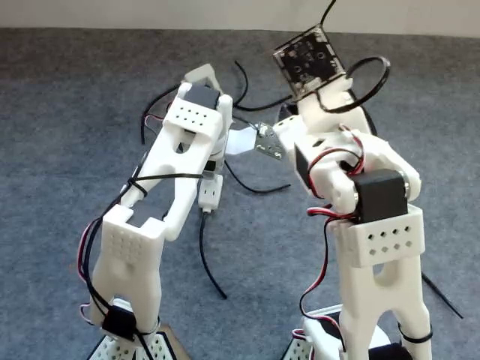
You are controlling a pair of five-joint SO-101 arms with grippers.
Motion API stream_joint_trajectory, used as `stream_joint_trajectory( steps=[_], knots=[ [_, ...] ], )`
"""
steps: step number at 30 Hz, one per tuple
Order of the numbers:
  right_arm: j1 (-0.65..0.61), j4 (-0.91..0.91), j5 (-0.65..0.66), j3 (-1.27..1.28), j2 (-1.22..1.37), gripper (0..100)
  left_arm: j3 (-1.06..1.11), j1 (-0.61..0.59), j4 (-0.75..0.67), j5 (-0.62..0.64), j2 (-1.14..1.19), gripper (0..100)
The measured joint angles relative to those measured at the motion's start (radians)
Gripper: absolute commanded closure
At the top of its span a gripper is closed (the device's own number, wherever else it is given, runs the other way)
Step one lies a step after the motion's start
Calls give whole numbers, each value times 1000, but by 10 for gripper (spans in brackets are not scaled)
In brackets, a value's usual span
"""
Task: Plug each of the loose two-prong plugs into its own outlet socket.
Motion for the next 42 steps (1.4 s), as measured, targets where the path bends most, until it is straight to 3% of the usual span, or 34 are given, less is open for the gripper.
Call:
stream_joint_trajectory(
  steps=[12,22,34,38,42],
  knots=[
    [17,0,0,0,0,991,12,34,3,6,31,994],
    [203,-11,-2,-51,-2,991,106,161,5,41,32,994],
    [216,-11,-2,-51,-2,991,146,215,0,87,32,992],
    [218,-11,-2,-51,-2,991,153,216,-12,112,32,910],
    [216,-11,-2,-51,-2,991,135,218,-15,235,34,843]
  ],
)
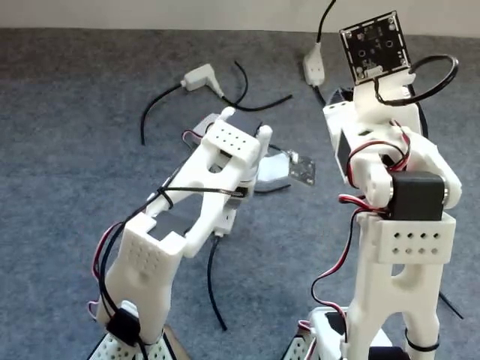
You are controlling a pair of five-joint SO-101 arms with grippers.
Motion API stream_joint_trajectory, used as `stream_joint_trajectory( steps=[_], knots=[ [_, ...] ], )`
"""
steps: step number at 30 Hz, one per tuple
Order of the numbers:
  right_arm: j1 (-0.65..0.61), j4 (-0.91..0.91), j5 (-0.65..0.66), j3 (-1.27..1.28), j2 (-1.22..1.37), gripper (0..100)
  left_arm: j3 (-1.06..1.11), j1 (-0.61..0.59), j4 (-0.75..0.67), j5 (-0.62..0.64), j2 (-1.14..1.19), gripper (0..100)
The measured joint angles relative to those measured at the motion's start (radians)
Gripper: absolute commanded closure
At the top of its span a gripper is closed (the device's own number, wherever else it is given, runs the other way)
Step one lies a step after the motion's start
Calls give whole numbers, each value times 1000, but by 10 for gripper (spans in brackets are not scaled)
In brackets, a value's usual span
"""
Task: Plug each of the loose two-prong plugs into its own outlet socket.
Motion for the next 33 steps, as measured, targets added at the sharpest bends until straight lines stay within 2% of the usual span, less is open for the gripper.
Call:
stream_joint_trajectory(
  steps=[12,18,23,27,33],
  knots=[
    [0,0,0,0,0,991,-313,11,32,265,25,825],
    [0,0,0,0,0,991,-453,-44,32,477,25,825],
    [0,0,0,0,0,991,-459,-104,32,720,-43,825],
    [0,0,0,0,0,991,-391,-123,35,793,-135,825],
    [0,0,0,0,0,991,-176,-80,35,919,-249,812]
  ],
)
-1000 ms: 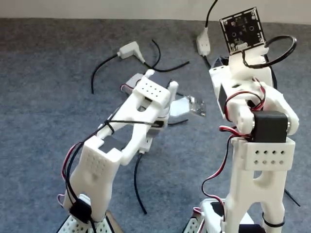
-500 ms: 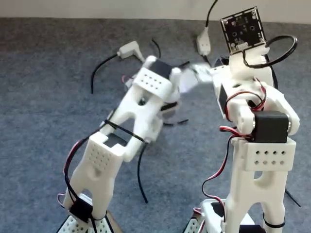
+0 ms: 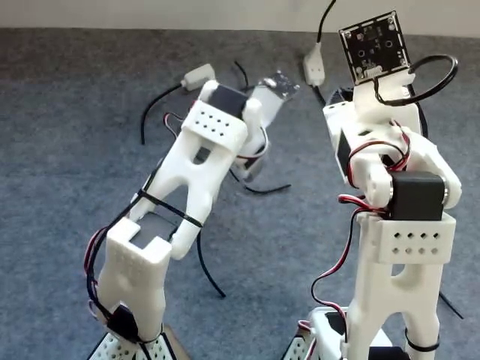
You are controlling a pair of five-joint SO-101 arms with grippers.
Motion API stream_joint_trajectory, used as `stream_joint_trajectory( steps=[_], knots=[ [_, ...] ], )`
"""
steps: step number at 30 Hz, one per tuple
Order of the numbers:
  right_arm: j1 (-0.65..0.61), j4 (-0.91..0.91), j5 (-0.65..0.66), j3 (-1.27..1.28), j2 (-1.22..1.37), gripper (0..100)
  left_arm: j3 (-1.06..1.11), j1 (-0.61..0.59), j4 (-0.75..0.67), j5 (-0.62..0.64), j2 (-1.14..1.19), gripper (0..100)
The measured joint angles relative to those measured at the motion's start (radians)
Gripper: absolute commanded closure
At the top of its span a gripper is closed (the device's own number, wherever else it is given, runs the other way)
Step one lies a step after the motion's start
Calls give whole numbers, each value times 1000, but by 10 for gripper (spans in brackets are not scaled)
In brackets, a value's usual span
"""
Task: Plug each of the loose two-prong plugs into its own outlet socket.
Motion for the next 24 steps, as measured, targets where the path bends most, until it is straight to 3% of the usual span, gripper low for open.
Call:
stream_joint_trajectory(
  steps=[4,14,24],
  knots=[
    [0,0,0,0,0,991,89,18,0,55,-8,719],
    [57,0,0,0,0,991,-8,-48,8,74,249,712],
    [86,0,0,-35,0,991,-29,107,9,167,284,711]
  ],
)
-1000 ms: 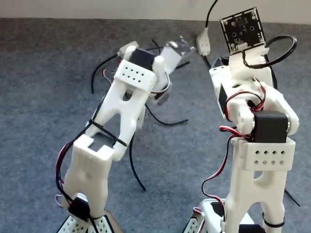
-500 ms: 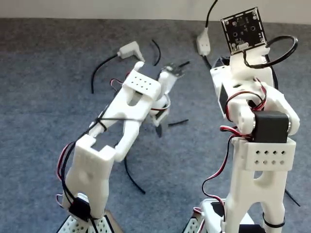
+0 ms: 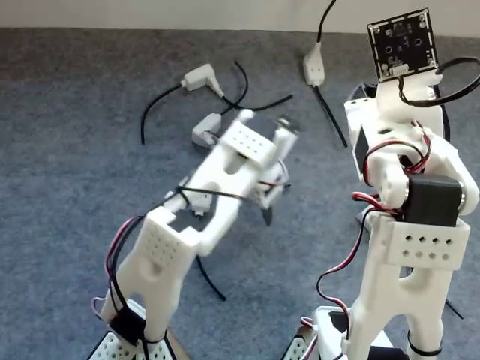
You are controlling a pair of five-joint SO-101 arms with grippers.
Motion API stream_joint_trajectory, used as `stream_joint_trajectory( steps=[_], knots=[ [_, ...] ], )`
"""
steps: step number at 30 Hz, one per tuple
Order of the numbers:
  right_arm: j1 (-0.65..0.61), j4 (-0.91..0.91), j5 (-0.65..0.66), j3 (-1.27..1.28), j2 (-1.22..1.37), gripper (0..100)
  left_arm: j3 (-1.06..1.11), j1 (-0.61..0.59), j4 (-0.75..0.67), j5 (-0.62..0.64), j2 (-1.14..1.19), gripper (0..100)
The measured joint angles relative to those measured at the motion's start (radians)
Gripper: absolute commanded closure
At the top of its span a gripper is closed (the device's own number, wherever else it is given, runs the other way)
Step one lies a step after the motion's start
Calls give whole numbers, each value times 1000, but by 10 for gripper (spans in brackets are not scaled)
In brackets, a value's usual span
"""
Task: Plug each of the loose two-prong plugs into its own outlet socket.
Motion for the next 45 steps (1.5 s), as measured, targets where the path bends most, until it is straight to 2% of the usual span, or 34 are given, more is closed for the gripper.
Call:
stream_joint_trajectory(
  steps=[4,9,13,15,17,20,23,28,33,38,41,45],
  knots=[
    [0,0,0,0,0,991,-71,46,-5,3,3,711],
    [0,0,0,0,0,991,-269,-91,2,3,3,713],
    [0,0,0,0,0,991,-316,-193,3,-78,2,712],
    [0,0,0,0,0,991,-319,-218,3,-71,-8,712],
    [2,0,0,0,0,991,-304,-203,3,-86,-15,712],
    [3,0,0,0,0,991,-308,-170,5,-180,-31,712],
    [8,0,0,0,0,991,-364,-164,5,-146,-51,714],
    [5,0,0,0,0,991,-258,-120,5,-238,-54,712],
    [37,0,0,0,0,991,-334,-219,5,-167,-124,712],
    [38,0,0,-2,0,989,-362,-206,6,-180,-222,711],
    [40,0,0,-2,0,988,-443,-186,6,-100,-350,709],
    [38,0,-31,-2,0,921,-520,-206,6,-8,-519,611]
  ],
)
